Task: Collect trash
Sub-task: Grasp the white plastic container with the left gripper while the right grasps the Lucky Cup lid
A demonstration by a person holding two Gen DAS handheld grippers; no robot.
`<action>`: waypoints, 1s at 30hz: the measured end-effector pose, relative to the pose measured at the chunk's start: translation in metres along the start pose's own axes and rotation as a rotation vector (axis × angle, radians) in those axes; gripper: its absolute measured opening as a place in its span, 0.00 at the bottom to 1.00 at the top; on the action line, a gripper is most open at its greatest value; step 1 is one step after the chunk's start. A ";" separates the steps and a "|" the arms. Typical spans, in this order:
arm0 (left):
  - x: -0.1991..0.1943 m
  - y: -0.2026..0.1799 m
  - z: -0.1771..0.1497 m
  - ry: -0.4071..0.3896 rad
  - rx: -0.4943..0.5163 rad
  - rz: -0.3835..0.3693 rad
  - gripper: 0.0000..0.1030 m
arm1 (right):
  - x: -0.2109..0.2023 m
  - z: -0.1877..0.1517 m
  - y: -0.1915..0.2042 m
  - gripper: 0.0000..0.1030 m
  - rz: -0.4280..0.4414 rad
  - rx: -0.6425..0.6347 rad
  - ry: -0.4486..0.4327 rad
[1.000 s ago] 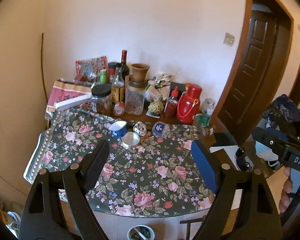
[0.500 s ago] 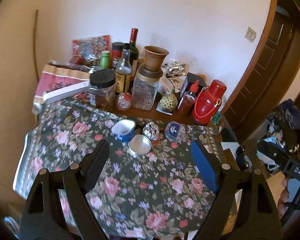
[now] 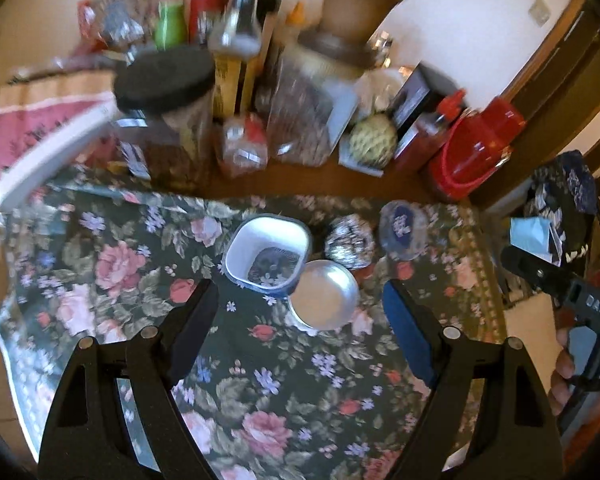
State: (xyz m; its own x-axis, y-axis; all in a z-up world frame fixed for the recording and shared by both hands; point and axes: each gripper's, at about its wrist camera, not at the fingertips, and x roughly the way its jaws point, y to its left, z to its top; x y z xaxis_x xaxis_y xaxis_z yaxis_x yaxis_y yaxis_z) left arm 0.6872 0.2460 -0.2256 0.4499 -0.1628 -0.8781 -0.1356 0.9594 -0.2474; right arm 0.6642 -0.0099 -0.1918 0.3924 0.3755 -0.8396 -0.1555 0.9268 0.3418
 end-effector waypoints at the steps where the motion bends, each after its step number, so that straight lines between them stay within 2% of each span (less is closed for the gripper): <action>1: 0.011 0.005 0.003 0.023 -0.004 -0.003 0.81 | 0.010 0.002 0.000 0.86 -0.007 0.008 0.014; 8: 0.076 0.020 0.015 0.127 0.009 -0.015 0.81 | 0.092 0.023 -0.007 0.86 -0.085 0.051 0.120; 12: 0.093 0.022 0.016 0.129 0.028 0.013 0.81 | 0.128 0.030 -0.008 0.86 -0.136 0.063 0.157; 17: 0.107 0.033 0.022 0.135 0.005 -0.015 0.81 | 0.149 0.033 -0.009 0.86 -0.145 0.093 0.171; 23: 0.118 0.037 0.025 0.150 -0.001 -0.019 0.81 | 0.162 0.034 -0.005 0.86 -0.213 0.075 0.167; 24: 0.120 0.035 0.026 0.151 0.000 -0.022 0.79 | 0.162 0.034 -0.004 0.83 -0.221 0.064 0.161; 25: 0.121 0.035 0.025 0.152 0.001 -0.031 0.76 | 0.164 0.035 -0.001 0.77 -0.228 0.057 0.155; 26: 0.122 0.033 0.026 0.153 0.007 -0.038 0.72 | 0.164 0.035 0.001 0.75 -0.240 0.040 0.147; 30: 0.111 0.027 0.023 0.113 0.030 -0.015 0.72 | 0.165 0.035 0.007 0.72 -0.221 0.010 0.150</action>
State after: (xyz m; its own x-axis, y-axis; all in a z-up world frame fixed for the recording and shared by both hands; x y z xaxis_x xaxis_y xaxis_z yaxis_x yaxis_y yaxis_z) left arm 0.7537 0.2594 -0.3203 0.3488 -0.2006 -0.9155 -0.1019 0.9629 -0.2499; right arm 0.7598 0.0581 -0.3134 0.2768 0.1608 -0.9474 -0.0720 0.9866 0.1464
